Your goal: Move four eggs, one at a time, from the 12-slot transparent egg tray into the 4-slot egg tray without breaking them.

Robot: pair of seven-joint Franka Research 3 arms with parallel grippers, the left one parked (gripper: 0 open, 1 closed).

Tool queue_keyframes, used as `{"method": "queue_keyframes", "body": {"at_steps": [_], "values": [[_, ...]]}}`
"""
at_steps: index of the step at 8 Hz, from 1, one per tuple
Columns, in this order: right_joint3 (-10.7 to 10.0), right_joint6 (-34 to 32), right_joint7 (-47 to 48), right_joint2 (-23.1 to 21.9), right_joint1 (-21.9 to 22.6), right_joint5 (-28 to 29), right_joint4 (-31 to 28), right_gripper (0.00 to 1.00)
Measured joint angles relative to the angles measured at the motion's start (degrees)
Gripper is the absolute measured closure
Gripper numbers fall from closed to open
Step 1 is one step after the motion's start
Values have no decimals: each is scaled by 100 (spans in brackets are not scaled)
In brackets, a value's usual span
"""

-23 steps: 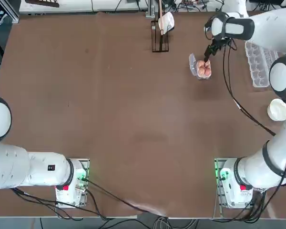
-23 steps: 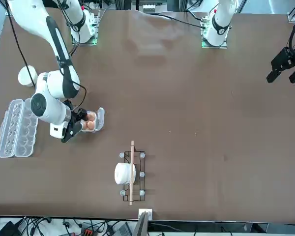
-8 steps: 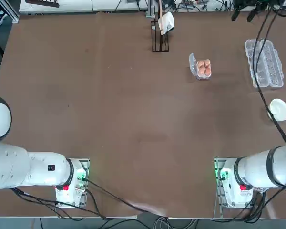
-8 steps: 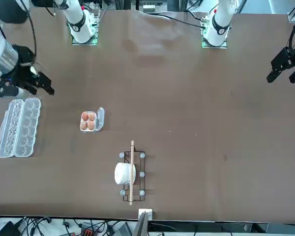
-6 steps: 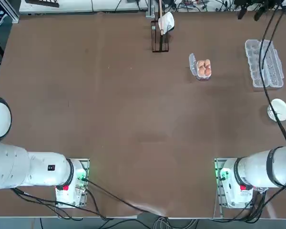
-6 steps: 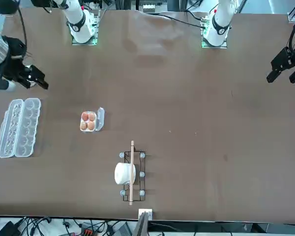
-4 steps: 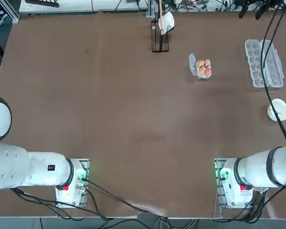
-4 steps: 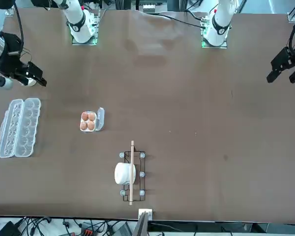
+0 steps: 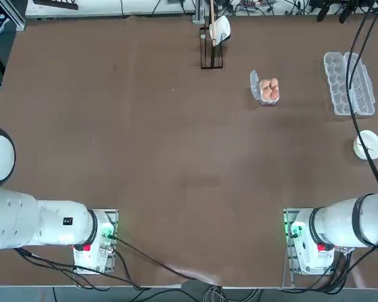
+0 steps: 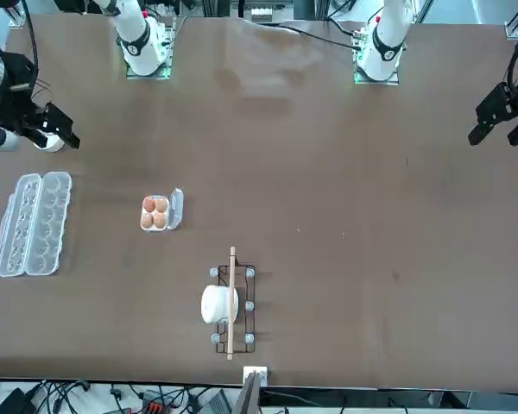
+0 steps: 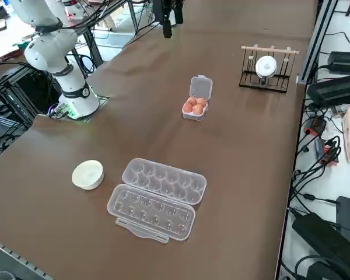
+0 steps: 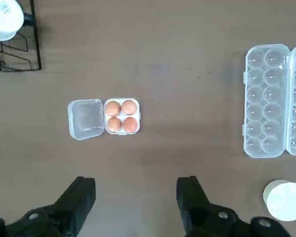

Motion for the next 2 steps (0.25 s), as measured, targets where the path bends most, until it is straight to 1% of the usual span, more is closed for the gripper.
{"method": "queue_keyframes", "body": {"at_steps": [2], "values": [[15,-1,-27,0,1,-3,0,0]]}}
